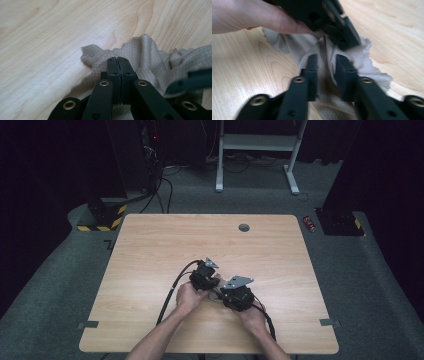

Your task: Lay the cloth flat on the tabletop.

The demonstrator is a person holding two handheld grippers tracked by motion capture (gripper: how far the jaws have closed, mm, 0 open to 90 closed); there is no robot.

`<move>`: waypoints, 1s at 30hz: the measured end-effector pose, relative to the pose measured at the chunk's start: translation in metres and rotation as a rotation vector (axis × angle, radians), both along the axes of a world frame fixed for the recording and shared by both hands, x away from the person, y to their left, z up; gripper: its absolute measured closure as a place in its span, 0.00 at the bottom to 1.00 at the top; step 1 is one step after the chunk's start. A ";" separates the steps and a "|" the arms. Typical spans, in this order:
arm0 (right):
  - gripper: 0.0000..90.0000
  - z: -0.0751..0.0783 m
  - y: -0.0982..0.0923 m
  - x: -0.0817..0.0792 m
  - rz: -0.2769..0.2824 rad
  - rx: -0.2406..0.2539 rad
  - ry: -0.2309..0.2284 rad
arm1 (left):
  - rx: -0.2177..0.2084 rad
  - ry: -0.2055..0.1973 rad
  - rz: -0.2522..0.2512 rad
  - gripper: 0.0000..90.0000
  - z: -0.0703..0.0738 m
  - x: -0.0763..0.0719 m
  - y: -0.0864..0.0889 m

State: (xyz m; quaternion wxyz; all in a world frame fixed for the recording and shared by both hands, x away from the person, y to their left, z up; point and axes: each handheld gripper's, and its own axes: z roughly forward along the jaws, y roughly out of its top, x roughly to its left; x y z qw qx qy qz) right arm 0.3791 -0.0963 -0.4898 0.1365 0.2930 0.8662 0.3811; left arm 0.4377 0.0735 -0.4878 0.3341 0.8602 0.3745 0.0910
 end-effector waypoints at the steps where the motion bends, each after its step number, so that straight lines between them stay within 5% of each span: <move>1: 0.71 0.002 -0.002 -0.001 -0.007 0.009 -0.006 | -0.011 -0.015 0.012 0.99 0.003 -0.002 0.004; 8: 0.60 0.013 -0.030 -0.004 -0.104 0.092 -0.032 | -0.092 -0.092 0.089 0.99 0.023 -0.008 0.041; 17: 0.60 -0.006 -0.045 -0.005 -0.114 0.019 0.049 | -0.136 -0.131 0.158 0.99 0.035 -0.013 0.072; 28: 0.61 -0.021 -0.057 0.010 -0.258 0.026 0.112 | -0.144 -0.159 0.177 0.99 0.037 -0.013 0.083; 30: 0.65 -0.025 -0.054 0.012 -0.252 -0.012 0.104 | -0.145 -0.162 0.177 0.99 0.037 -0.013 0.084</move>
